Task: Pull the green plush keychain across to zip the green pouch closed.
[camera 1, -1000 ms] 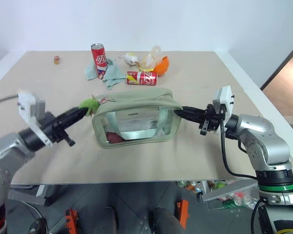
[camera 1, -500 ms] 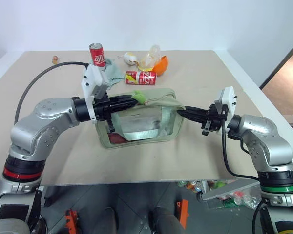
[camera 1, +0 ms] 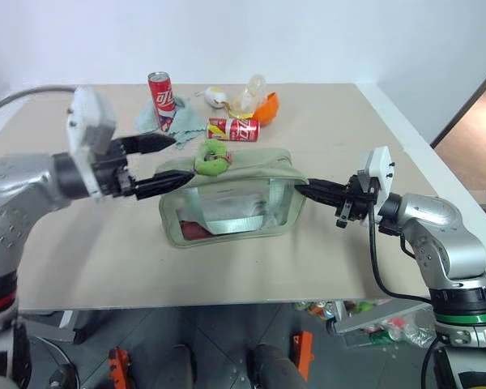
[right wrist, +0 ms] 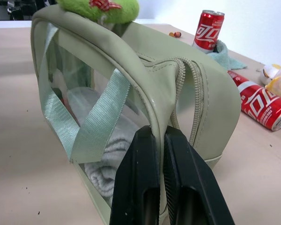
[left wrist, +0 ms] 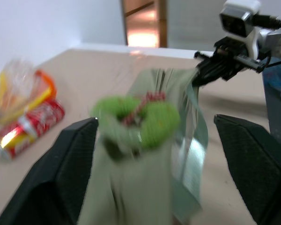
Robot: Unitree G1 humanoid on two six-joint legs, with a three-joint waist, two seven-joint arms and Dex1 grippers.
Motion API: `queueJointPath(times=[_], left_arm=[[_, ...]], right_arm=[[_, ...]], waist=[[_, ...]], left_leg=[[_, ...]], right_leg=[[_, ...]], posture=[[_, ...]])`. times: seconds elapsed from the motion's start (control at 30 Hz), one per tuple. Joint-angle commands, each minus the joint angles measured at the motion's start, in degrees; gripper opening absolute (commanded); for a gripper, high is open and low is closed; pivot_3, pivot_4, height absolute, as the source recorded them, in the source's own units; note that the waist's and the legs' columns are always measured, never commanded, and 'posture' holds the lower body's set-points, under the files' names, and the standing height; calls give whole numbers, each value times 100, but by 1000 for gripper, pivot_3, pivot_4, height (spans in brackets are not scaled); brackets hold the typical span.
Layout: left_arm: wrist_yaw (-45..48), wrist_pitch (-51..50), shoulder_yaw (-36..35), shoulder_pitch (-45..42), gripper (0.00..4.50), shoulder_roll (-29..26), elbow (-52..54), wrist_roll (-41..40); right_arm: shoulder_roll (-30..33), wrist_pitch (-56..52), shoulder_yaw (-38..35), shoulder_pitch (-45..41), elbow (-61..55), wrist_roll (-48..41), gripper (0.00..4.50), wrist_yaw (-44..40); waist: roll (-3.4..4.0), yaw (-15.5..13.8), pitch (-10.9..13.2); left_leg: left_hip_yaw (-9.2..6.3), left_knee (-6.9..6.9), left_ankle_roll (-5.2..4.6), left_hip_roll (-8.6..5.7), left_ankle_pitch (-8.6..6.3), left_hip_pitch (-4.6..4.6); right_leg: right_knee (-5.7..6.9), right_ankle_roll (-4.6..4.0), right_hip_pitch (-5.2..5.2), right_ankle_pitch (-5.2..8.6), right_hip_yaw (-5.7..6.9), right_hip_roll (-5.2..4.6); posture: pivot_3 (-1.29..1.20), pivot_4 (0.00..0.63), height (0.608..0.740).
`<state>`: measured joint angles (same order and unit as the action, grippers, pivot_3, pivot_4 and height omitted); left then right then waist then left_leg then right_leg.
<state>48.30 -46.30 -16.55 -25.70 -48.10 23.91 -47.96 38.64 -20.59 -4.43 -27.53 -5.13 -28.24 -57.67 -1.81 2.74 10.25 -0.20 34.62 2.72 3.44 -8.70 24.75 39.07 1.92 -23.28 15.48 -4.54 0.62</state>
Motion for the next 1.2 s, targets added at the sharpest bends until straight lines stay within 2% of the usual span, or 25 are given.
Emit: queueJointPath(times=[0.03, 0.2, 0.37, 0.47, 0.67, 0.77, 0.97, 1.2], left_arm=[[-467, -106, -499, 578, 3972, 12, 705, -119], [-1186, 158, -752, 1721, 3972, 504, 1246, 135], [-1598, 611, -506, 1871, 3972, 1145, 1229, 358], [-1691, 839, -328, 1737, 3190, 1376, 1101, 463], [-1646, 992, -33, 1628, 1139, 1545, 771, 555], [-1613, 1056, 161, 1648, 46, 1586, 678, 651], [-1520, 1144, 405, 1639, 0, 1562, 602, 729], [-1451, 1247, 664, 1440, 0, 1595, 425, 865]], right_arm=[[6, 135, -72, -179, 5, -38, 0, -110], [-55, 205, 20, -362, 209, 32, 0, -234], [-77, 230, 53, -449, 293, 64, 0, -317], [-73, 230, 45, -457, 296, 83, 0, -344], [-29, 175, 0, -421, 199, 89, 0, -357], [4, -212, -92, -453, 33, -148, 0, -309], [364, -523, 39, -664, -650, -253, 2097, -582], [-218, -887, 562, -1752, -1176, -433, 4433, -229]], waist=[[-2, -1, 1], [-1, -1, 1], [-1, -10, 1], [-1, -11, 1], [0, -5, 1], [-1, -6, 1], [1, -11, 0], [0, -11, -3]], left_leg=[[0, 1, 0, 1, 0, 0], [8, 2, 1, 3, 1, -13], [3, 5, 1, 4, 6, -13], [7, 5, 1, 4, 6, -13], [7, 3, 1, 4, 5, -12], [6, 3, 1, 3, 5, -11], [6, 4, 1, 2, 5, -11], [4, 4, 1, 2, 6, -19]], right_leg=[[1, -1, 0, -1, 0, 1], [1, -6, 8, -6, -5, 0], [2, -11, 8, -15, -2, 5], [2, -9, 8, -16, -6, 4], [2, -9, 6, -15, -7, 8], [2, -8, 6, -14, -6, 7], [2, -7, 8, -14, -7, 5], [2, -8, 12, -18, -5, 7]], posture=[[0, 150, 740], [0, 150, 740], [0, 150, 740], [0, 150, 740], [0, 150, 740], [0, 150, 740], [0, 150, 740], [0, 150, 740]])
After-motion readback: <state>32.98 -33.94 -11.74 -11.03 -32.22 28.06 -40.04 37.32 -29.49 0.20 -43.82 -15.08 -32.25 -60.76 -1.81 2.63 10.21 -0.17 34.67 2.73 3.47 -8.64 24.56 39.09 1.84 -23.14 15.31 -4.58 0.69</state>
